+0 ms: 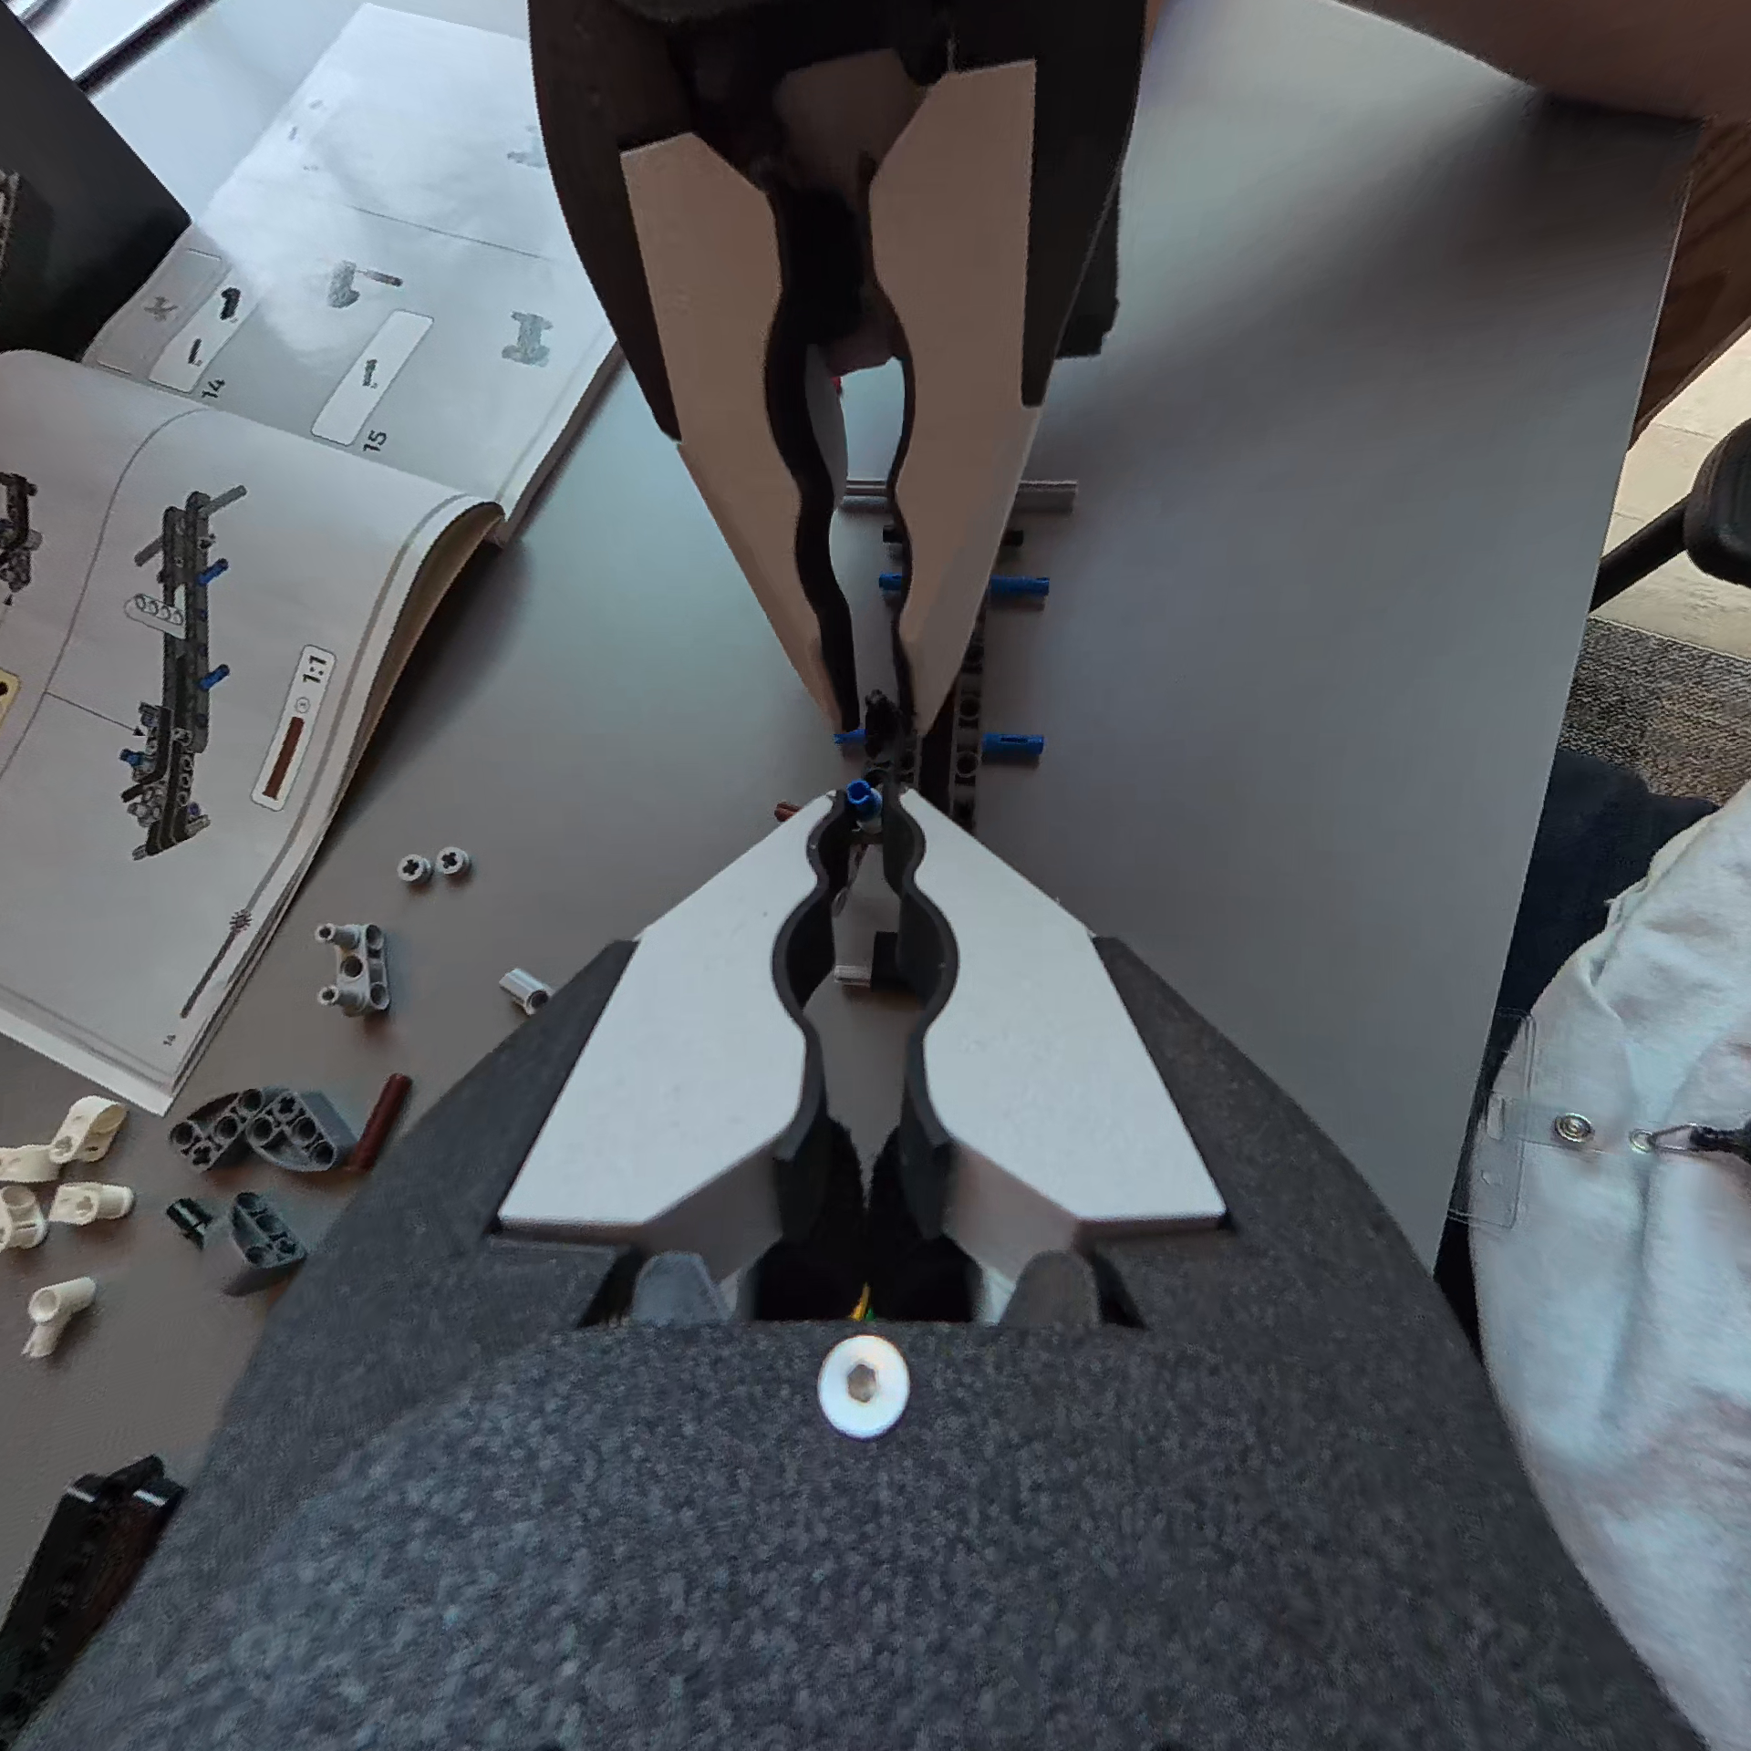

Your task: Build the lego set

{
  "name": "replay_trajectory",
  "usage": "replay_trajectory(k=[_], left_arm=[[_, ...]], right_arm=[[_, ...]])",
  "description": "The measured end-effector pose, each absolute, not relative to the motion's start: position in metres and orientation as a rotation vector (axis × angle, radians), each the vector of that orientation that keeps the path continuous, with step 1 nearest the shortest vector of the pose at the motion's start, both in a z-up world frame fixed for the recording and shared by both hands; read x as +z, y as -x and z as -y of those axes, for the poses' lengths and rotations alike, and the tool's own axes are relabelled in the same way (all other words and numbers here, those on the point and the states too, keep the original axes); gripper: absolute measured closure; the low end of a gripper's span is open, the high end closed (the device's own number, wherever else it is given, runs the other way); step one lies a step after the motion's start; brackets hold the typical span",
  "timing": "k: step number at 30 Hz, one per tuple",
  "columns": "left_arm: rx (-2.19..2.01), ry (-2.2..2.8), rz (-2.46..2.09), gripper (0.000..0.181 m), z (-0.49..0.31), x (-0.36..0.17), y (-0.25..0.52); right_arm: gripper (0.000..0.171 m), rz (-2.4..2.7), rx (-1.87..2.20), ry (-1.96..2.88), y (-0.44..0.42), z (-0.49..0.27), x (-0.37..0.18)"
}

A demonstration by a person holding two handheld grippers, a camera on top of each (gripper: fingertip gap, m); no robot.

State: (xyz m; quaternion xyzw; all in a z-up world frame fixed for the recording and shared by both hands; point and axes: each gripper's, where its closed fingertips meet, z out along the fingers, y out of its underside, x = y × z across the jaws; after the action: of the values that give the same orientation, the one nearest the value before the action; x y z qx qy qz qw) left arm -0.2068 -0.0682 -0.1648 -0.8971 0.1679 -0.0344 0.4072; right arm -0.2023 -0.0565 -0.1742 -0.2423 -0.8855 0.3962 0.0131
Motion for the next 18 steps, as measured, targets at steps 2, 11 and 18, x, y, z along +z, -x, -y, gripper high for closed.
replay_trajectory(k=[2,11,18], left_arm=[[-0.065,2.273,-0.433,0.177,0.067,-0.165,0.208],[-0.099,2.264,-0.430,0.177,0.057,-0.166,0.201],[-0.065,2.279,-0.456,0.177,0.056,-0.168,0.200]], right_arm=[[0.168,2.735,1.196,0.711,0.204,0.055,-0.174],[0.168,2.752,1.185,0.766,0.196,0.045,-0.175],[0.168,2.761,1.164,0.780,0.195,0.044,-0.178]])
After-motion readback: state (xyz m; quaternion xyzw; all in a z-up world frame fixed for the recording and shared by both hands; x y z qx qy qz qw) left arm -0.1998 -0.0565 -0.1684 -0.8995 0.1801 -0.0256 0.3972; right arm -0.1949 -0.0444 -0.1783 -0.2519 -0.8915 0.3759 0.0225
